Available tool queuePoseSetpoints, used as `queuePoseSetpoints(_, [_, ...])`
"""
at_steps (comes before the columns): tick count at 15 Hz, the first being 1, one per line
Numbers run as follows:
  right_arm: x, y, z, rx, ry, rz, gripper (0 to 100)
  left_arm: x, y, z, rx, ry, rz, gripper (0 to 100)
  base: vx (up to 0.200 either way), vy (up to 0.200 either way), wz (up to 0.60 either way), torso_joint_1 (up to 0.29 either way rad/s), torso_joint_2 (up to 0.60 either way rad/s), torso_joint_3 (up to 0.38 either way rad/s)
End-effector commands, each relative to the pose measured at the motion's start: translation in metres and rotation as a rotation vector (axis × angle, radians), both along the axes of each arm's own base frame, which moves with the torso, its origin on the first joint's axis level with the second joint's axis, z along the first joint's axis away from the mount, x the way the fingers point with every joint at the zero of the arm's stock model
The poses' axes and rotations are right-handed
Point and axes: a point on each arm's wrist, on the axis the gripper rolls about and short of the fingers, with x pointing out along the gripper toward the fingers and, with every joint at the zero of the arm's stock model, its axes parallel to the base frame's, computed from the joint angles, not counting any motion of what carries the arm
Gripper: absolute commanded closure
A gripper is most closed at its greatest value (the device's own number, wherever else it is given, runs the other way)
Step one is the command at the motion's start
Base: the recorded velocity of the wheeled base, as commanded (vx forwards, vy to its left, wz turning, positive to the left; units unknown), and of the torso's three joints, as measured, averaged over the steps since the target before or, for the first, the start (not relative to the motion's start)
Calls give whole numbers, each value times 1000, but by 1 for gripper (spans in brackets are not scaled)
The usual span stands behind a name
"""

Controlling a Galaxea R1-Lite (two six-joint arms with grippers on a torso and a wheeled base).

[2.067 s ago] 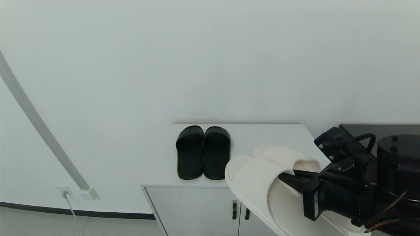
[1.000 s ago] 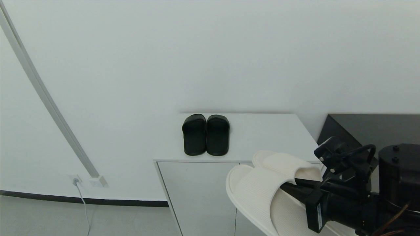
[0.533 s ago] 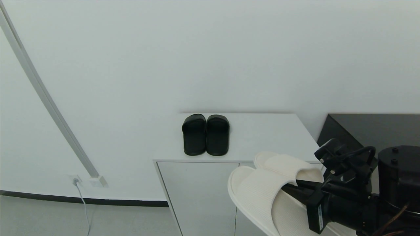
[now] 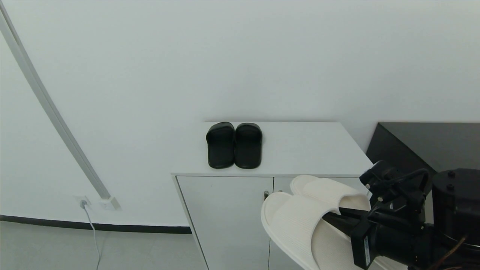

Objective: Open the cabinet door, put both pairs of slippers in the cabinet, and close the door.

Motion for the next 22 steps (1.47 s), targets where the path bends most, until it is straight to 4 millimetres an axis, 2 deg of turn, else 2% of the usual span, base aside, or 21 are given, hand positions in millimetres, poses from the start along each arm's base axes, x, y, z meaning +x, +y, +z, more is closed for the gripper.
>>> queuePoseSetpoints(1, [0,0,-1,-3,3,0,100,0,0,0,0,1,0,0,0,0,0,-198,466,286])
queuePoseSetpoints(12, [0,0,-3,-9,7,0,100,0,0,0,0,1,1,0,0,0,0,-214,535,322])
queuePoseSetpoints(22, [-1,-1,-6,-26,8,6,100,0,0,0,4,1,-2,0,0,0,0,-150,484,328])
